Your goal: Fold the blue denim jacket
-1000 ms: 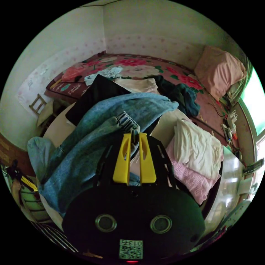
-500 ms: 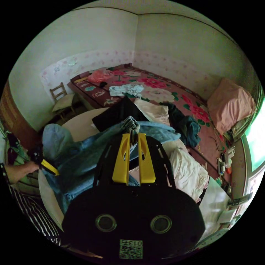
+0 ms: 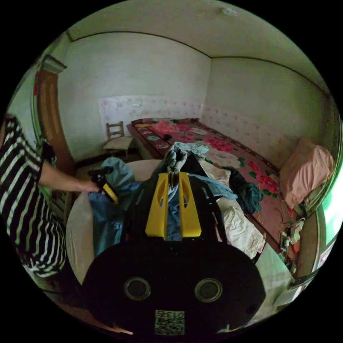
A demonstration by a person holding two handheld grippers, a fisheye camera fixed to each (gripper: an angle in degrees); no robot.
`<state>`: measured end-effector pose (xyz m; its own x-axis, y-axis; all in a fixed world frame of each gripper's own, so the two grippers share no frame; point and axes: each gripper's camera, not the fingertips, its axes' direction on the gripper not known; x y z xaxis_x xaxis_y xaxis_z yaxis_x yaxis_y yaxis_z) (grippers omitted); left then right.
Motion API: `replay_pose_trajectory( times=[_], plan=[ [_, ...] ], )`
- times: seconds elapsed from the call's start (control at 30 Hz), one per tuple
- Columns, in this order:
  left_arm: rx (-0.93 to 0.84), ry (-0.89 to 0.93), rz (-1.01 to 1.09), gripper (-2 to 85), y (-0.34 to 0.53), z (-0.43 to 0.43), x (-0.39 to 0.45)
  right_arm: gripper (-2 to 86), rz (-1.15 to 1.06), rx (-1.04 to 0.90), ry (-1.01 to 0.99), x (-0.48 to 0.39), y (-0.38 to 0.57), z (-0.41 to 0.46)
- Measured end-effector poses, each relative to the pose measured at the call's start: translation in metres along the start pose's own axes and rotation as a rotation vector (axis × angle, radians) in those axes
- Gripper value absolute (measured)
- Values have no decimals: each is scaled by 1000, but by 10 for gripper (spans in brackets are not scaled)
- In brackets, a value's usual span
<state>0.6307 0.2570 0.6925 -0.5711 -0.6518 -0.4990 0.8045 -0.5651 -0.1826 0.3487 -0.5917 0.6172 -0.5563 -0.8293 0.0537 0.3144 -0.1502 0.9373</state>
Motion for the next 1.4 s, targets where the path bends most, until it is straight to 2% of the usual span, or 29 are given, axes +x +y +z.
replay_pose_trajectory(
  times=[0.13, 0.2, 0.27, 0.3, 0.4, 0.47, 0.5, 0.57, 0.6, 0.67, 0.77, 0.83, 0.9, 0.97, 1.0, 1.1, 1.23, 1.3, 1.37, 1.4],
  plan=[
    [41, 16, -37, -3, 22, 5, 14, 44, -165, -104, -9, -73, 61, -48],
    [64, 41, -79, -1, 32, 7, 23, 44, -231, -270, 21, -109, 94, -52],
    [76, 42, -98, 3, 39, 6, 32, 45, -291, -550, 80, -154, 146, -38],
    [88, 25, -88, 6, 44, 3, 41, 45, -302, -615, 100, -164, 162, -33],
    [173, 0, 57, 31, 56, -13, 74, 47, -313, -815, 195, -204, 240, -6],
    [149, -91, 170, 60, 56, -20, 100, 39, -192, -978, 253, -212, 291, 4],
    [131, -158, 259, 84, 55, -24, 119, 40, -131, -989, 245, -211, 298, 1],
    [101, -234, 401, 117, 52, -23, 150, 52, 220, -889, 231, -192, 312, -29],
    [48, -268, 490, 134, 49, -16, 169, 57, 313, -852, 218, -187, 316, -38],
    [-37, -357, 606, 134, 48, 0, 195, 89, 694, -638, 144, -168, 336, -72],
    [-109, -492, 714, 97, 47, 21, 224, 107, 1033, -364, 2, -164, 371, -84],
    [-147, -551, 730, 66, 44, 30, 235, 116, 1139, -313, -94, -167, 389, -71],
    [-171, -564, 720, 25, 42, 34, 247, 111, 1168, -354, -149, -171, 396, -48],
    [-195, -568, 724, 13, 43, 35, 257, 77, 1185, -515, -148, -174, 402, -20],
    [-199, -584, 730, 10, 46, 32, 265, 70, 1182, -534, -133, -174, 402, -18],
    [-101, -654, 749, 4, 64, 11, 288, 43, 960, -515, 8, -178, 376, -34],
    [2, -652, 794, 2, 96, 6, 307, 21, 683, -479, 231, -194, 368, -64],
    [-67, -695, 837, 0, 113, 34, 308, 16, 644, -622, 304, -198, 391, -53],
    [-193, -736, 828, -1, 119, 58, 302, 15, 710, -922, 337, -195, 437, -29],
    [-166, -738, 835, -1, 124, 59, 302, 17, 741, -958, 322, -194, 445, -28]
  ],
)
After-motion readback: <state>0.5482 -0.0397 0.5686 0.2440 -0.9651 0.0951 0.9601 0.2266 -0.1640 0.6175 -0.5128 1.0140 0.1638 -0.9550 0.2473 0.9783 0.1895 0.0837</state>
